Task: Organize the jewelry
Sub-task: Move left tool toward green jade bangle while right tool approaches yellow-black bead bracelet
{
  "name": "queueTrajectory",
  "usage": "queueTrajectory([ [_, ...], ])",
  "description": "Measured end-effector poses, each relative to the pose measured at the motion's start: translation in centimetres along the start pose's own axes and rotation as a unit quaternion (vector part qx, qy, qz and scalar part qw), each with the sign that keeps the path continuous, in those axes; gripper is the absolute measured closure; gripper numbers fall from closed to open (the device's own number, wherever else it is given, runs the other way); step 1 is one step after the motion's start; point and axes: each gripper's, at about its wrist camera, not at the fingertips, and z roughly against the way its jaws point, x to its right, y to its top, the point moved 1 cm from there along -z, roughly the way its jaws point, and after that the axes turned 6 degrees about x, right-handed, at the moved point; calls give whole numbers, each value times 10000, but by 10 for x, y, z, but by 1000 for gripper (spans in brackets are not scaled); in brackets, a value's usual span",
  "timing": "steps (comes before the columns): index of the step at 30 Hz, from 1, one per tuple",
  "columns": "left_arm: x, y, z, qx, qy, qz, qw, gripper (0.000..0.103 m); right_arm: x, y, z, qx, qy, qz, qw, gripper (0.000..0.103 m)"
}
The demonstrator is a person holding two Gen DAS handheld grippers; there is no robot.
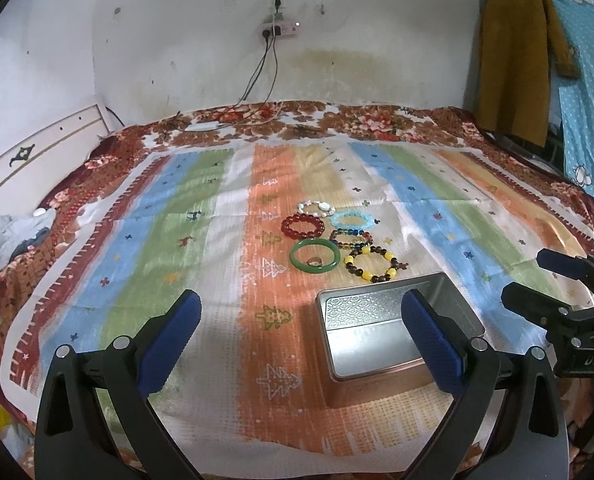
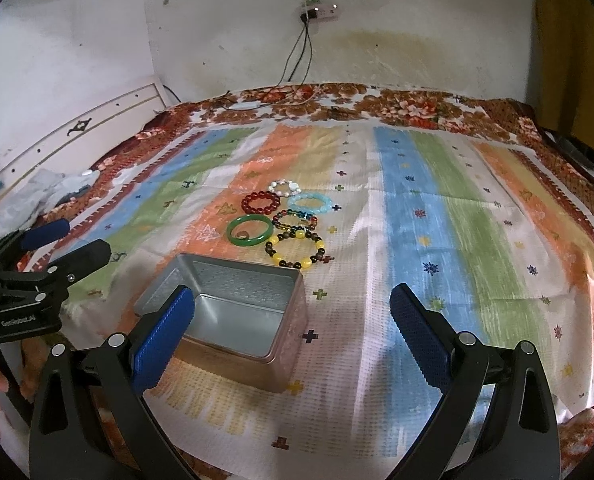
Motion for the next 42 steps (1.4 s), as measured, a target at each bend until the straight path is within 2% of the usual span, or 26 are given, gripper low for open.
queueTrajectory([
  [5, -2, 2, 1, -89, 41, 43, 9999, 5, 0, 4, -1, 32, -92, 71, 9999, 4],
  [8, -4, 2, -2, -114, 90, 71, 9999, 5, 1, 3, -7, -86, 106, 19, 9999, 4],
  [16, -5, 8, -15, -222, 106, 56, 9997, 5, -2, 11, -12, -56, 31, 108, 9999, 4],
  [25, 0, 16, -31, -318, 143, -132, 9993, 6, 9, 19, -28, -240, -112, -15, 9996, 4],
  [37, -5, 30, -58, -485, 158, -88, 9987, 5, 25, 32, -53, -513, -56, -210, 9984, 4],
  [42, -8, 34, -70, -614, 147, -61, 9980, 6, 26, 39, -62, -533, -98, -88, 9985, 4],
])
